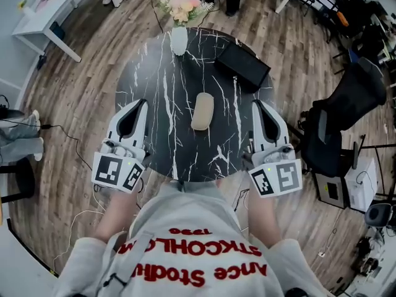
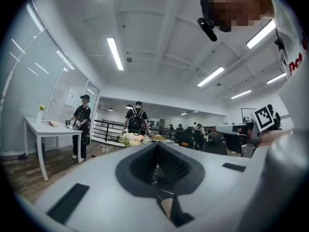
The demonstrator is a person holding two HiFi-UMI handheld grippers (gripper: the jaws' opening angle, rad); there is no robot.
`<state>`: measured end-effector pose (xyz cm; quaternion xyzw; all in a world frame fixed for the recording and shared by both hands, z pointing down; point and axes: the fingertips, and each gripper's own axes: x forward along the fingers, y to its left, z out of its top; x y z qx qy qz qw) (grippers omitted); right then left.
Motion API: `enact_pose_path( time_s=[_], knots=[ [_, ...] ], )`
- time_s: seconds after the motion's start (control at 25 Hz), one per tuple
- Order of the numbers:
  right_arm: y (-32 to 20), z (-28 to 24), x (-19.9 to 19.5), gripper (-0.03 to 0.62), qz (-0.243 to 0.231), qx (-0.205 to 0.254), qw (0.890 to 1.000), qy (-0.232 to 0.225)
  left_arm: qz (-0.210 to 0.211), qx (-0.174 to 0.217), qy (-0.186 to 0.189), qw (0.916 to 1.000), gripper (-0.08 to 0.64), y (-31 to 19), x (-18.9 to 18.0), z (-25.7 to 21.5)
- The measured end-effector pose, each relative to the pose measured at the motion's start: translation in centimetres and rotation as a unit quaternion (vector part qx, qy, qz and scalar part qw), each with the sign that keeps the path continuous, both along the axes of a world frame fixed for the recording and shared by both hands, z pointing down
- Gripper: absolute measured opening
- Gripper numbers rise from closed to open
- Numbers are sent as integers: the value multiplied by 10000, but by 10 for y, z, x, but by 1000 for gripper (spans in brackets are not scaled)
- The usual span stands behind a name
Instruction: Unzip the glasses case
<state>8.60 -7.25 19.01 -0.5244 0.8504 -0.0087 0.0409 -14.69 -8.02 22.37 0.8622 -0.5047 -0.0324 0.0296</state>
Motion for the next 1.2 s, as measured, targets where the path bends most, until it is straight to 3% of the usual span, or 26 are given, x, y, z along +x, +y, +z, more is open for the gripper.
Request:
enact_pose_path(
  time_s=[0.32, 0.56, 0.72, 0.88, 1.0, 1.08, 1.2],
  knots=[
    [-79, 44, 36, 17, -530, -396, 9978, 72, -363, -233, 34, 9991, 9, -56, 30, 33],
    [-101, 81, 25, 17, -927, -726, 9928, 240, -249, -635, -10, 9977, 9, -79, 51, 68],
    [-107, 104, 13, 17, -1181, -901, 9879, 444, 97, -908, -113, 9958, 9, -89, 73, 95],
    [-118, 145, 4, 17, -1299, -1198, 9811, 791, 783, -1221, -150, 9893, 8, -95, 99, 124],
    [-128, 178, -4, 17, -1404, -1437, 9744, 1004, 1001, -1388, -128, 9852, 8, -101, 110, 143],
    [-132, 202, -9, 17, -1587, -1604, 9664, 1231, 1071, -1485, -231, 9828, 8, -106, 116, 161],
    [-136, 240, -17, 17, -2062, -1858, 9455, 1704, 1265, -1698, -472, 9762, 8, -111, 128, 191]
  ],
)
